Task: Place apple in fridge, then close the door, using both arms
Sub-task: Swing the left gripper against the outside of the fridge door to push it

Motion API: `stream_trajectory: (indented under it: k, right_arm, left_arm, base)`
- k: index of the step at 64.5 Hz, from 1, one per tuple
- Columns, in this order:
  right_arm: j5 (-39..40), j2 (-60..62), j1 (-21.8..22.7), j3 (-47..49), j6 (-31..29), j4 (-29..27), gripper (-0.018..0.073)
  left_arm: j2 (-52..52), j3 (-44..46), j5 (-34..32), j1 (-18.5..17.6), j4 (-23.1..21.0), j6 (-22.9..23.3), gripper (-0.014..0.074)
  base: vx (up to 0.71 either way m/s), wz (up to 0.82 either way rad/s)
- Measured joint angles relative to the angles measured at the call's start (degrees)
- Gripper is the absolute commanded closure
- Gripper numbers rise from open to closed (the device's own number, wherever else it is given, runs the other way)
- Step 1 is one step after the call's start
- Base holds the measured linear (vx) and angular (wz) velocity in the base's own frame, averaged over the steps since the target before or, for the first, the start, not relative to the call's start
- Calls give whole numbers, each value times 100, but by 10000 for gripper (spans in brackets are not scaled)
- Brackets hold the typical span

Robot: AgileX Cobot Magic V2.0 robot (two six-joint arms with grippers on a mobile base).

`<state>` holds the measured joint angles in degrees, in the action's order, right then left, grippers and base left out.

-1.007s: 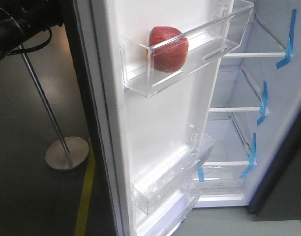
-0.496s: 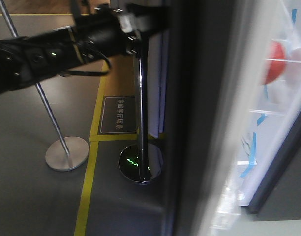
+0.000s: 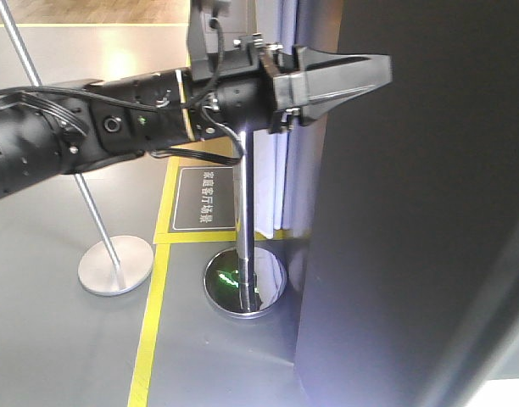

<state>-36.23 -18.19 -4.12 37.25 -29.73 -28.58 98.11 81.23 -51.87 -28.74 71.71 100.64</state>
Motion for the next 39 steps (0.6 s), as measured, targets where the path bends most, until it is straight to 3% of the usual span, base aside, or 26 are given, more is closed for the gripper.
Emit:
stream_trajectory:
  k: [13,19,28,39]
  right_arm:
    - [942,-952,0,62,264,480,104]
    - [1454,-1535,0,218,281,543,10]
    - [2274,-2470,0,538,281,696,0]
    - [3205,-3603,0,933,281,748,20]
  left_arm:
    - [-155,0,19,211,435,-7,327]
    - [-255,0,48,302,768,-7,335]
    - [-451,0,221,443,1421,61,337]
    - [-791,0,568,614,2483,520,337]
  base:
    - [0,0]
    - [0,0]
    - [0,0]
    - [0,0]
